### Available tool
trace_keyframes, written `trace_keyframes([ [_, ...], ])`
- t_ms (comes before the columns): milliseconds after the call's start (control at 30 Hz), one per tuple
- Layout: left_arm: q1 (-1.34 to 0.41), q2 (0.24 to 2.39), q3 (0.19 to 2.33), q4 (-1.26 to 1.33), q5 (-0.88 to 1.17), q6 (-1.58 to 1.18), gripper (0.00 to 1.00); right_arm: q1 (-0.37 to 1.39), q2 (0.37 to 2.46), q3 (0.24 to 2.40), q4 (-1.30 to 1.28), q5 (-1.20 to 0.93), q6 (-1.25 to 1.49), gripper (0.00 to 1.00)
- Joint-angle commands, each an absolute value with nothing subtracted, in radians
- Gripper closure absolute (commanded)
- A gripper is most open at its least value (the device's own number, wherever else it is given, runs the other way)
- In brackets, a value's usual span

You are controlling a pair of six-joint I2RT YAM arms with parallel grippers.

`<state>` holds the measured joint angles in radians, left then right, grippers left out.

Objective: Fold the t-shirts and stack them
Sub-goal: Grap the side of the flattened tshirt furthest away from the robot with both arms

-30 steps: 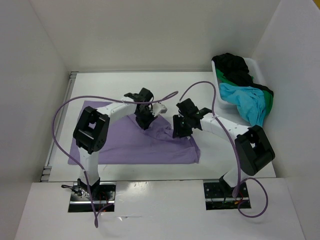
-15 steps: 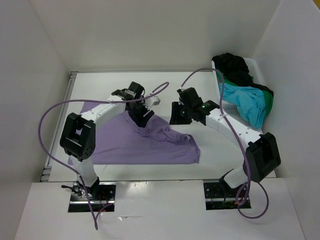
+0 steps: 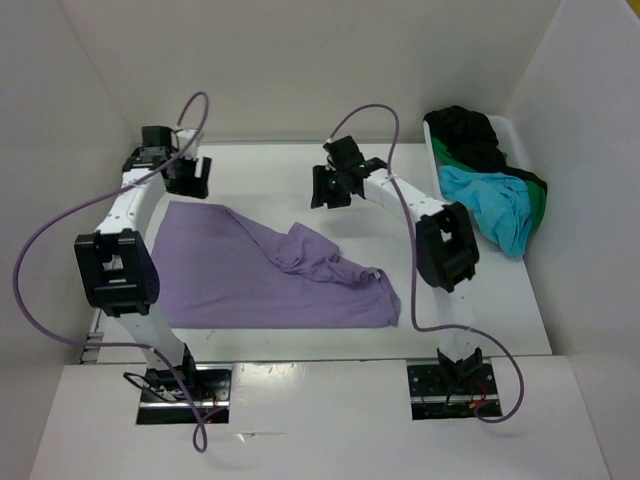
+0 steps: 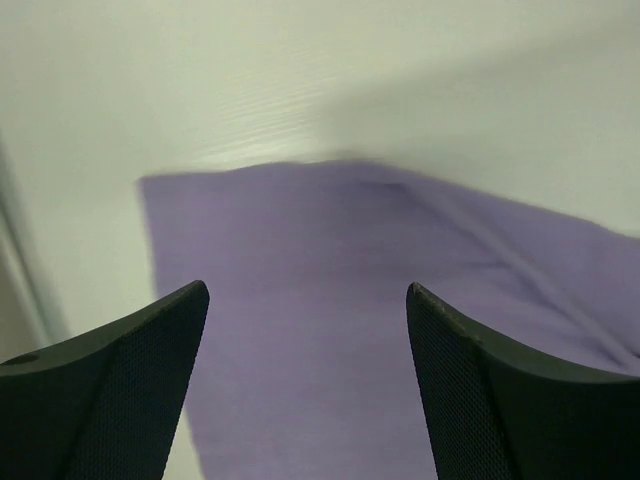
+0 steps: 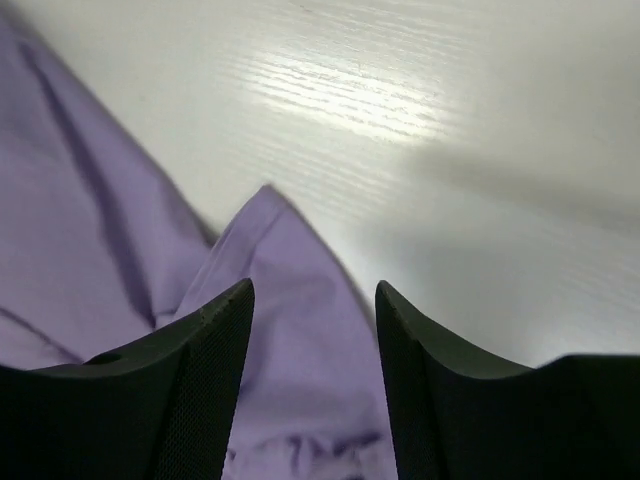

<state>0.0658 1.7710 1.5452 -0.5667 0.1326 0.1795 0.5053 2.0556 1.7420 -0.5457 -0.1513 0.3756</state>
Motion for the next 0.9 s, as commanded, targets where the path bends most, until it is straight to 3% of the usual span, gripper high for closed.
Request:
trace_keyframes([
  [0, 0.182, 1.845, 1.562, -0.513, 0.069, 0.132, 0.13, 0.555, 2.187, 1.867, -0.6, -0.155, 0.327, 0.42],
  [267, 0.305, 2.039, 1.66, -0.469, 0.055, 0.114, 0.13, 0.64, 2.451, 2.179, -0.712, -0.057, 0.264, 0.37],
  [567, 0.314, 2.149, 1.744, -0.451, 0.028, 0.123, 0.12, 0.669, 2.476, 2.195, -0.772, 0.006, 0.242, 0.4],
  [867, 0.296, 2.276, 1.864, -0.531, 0.058, 0.152, 0.12, 0.669, 2.476, 2.172, -0.792, 0.029, 0.242, 0.67],
])
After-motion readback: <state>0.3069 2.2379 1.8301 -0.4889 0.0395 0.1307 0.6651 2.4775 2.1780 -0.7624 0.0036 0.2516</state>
